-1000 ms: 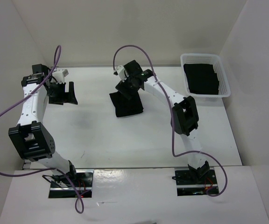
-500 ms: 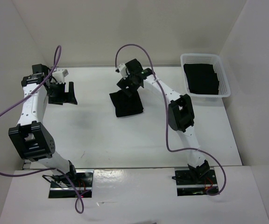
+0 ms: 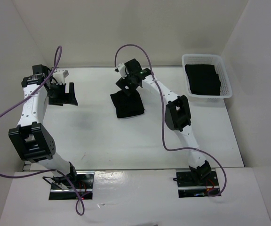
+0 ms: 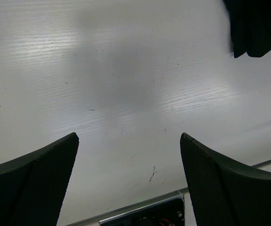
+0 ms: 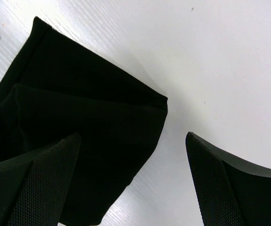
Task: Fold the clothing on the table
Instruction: Fold the skirt
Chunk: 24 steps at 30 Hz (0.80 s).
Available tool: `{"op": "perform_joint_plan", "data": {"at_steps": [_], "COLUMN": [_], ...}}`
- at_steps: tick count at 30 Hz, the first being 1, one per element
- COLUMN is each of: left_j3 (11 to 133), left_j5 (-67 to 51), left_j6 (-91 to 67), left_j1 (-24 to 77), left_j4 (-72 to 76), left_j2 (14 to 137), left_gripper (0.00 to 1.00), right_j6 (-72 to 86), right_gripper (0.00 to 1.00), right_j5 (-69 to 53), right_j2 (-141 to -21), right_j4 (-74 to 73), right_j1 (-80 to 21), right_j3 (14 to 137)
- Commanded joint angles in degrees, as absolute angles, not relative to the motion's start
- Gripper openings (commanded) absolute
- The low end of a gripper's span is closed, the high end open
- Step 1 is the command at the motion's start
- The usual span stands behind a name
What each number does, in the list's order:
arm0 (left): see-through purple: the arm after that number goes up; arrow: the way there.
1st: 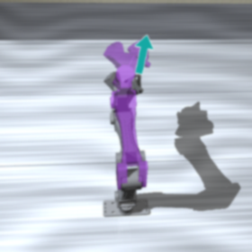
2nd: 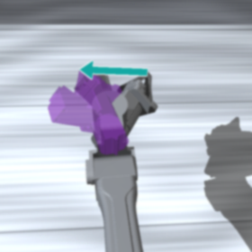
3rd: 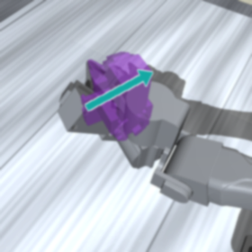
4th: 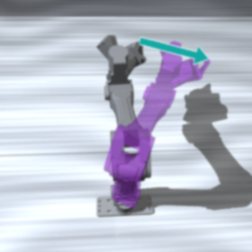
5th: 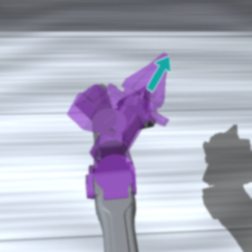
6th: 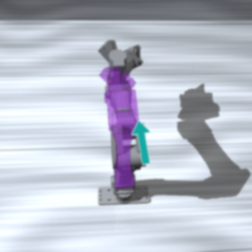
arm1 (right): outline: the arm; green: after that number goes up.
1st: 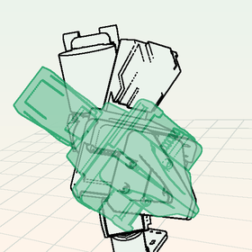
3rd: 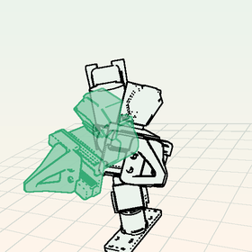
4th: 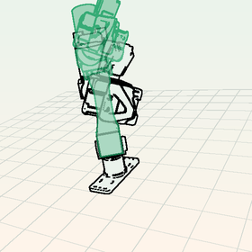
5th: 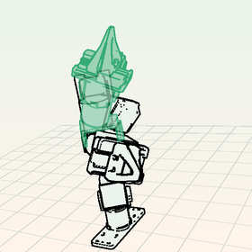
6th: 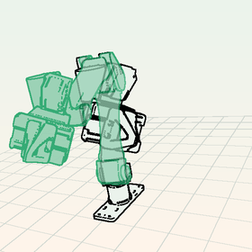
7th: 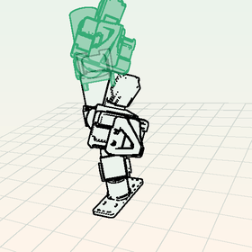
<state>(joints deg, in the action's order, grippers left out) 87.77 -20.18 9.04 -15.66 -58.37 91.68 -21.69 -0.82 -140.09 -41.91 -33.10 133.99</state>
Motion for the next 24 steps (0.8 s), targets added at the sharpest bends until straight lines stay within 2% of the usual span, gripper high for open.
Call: {"op": "perform_joint_plan", "data": {"at_steps": [1, 7, 13, 24], "left_j3": [87.9, 87.9, 87.9, 85.5], "left_j5": [-20.6, -20.0, -20.0, -19.5], "left_j6": [9.9, 9.9, 9.9, 11.0], "left_j1": [-16.0, -16.0, -16.0, -16.0], "left_j4": [-58.1, -58.1, -57.6, -57.0], "left_j2": [91.9, 92.5, 92.5, 92.5], "left_gripper": [0.94, 0.94, 0.94, 0.94], "right_j6": [-21.0, -20.5, -19.4, -19.4], "right_gripper": [0.96, 0.96, 0.96, 0.96], "right_j5": [-1.4, -3.0, -4.0, -1.9], "right_j2": [-141.0, -144.8, -153.1, -158.2], "right_j4": [-43.1, -44.9, -49.9, -50.0], "right_j1": [-32.9, -32.9, -33.9, -37.9], "right_j3": [137.7, 142.0, 156.5, 158.7]}}
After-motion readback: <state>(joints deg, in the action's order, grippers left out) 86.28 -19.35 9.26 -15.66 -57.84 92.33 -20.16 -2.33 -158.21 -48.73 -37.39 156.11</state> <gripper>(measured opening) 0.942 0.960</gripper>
